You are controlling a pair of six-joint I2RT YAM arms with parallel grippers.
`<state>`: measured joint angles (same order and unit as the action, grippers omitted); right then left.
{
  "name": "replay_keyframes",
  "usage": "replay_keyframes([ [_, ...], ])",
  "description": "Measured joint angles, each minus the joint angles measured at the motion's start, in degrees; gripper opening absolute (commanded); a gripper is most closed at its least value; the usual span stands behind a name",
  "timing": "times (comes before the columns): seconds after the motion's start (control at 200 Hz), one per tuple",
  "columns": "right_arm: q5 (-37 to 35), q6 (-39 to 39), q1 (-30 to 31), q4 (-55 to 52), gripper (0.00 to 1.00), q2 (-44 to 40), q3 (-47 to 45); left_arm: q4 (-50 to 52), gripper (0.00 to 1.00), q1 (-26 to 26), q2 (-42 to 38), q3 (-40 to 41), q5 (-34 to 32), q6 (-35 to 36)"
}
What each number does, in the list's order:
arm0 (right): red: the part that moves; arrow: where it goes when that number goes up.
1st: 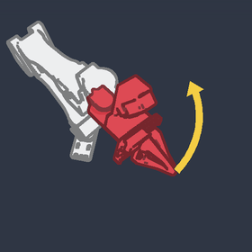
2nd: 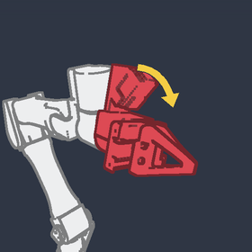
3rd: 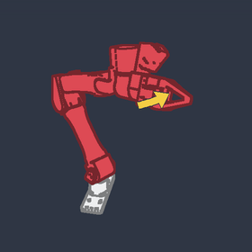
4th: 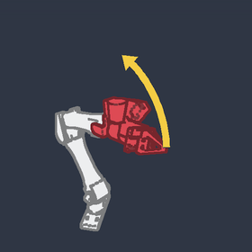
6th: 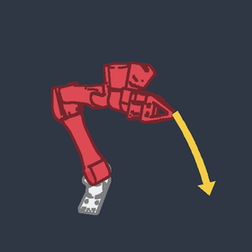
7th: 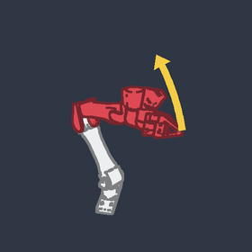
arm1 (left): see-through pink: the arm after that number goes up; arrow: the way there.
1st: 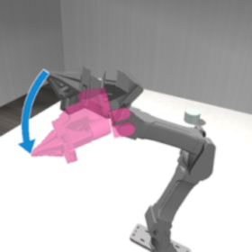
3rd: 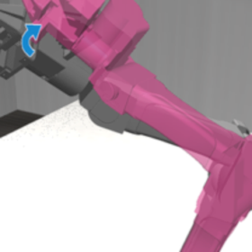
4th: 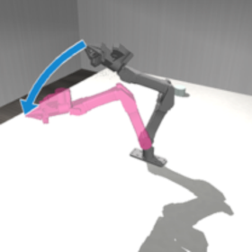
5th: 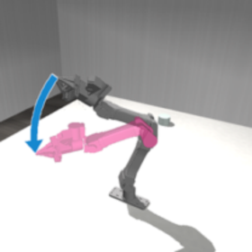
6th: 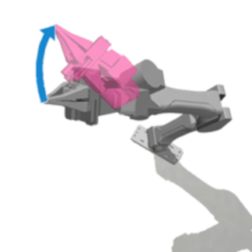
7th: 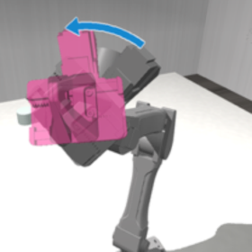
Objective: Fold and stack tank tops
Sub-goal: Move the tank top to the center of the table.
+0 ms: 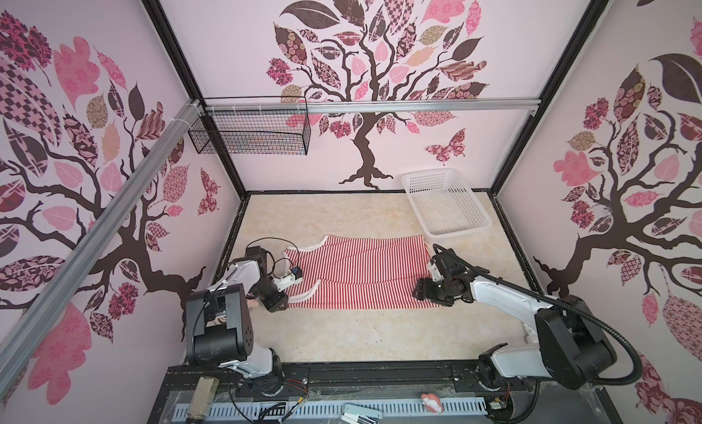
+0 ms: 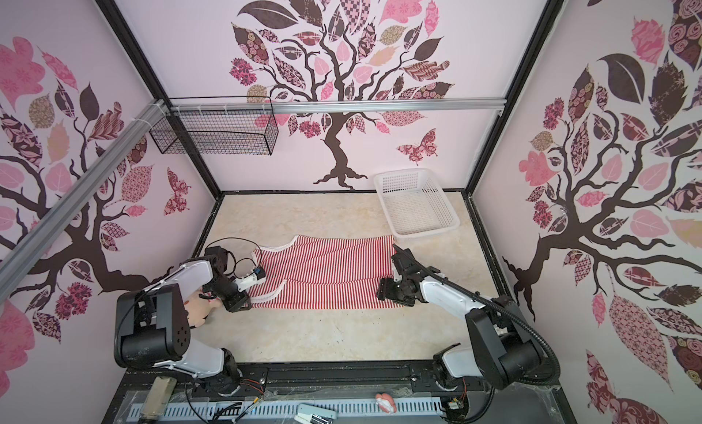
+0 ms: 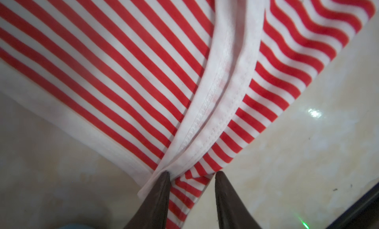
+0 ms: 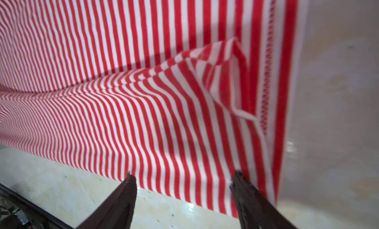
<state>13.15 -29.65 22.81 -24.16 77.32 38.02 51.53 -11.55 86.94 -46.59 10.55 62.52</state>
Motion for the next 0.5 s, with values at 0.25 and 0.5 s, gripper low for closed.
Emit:
replay_keyframes([
  [0.25,-3.98,1.46,-0.02,-3.93,0.95,3.28,18.16,7.54,0.51,-0.44,-3.19,-10.47,4.94,-3.52],
  [0.5,-5.81,3.13,-0.44,-2.80,0.95,24.92,41.03,4.13,0.52,-0.09,0.37,-19.43,9.09,-12.11],
])
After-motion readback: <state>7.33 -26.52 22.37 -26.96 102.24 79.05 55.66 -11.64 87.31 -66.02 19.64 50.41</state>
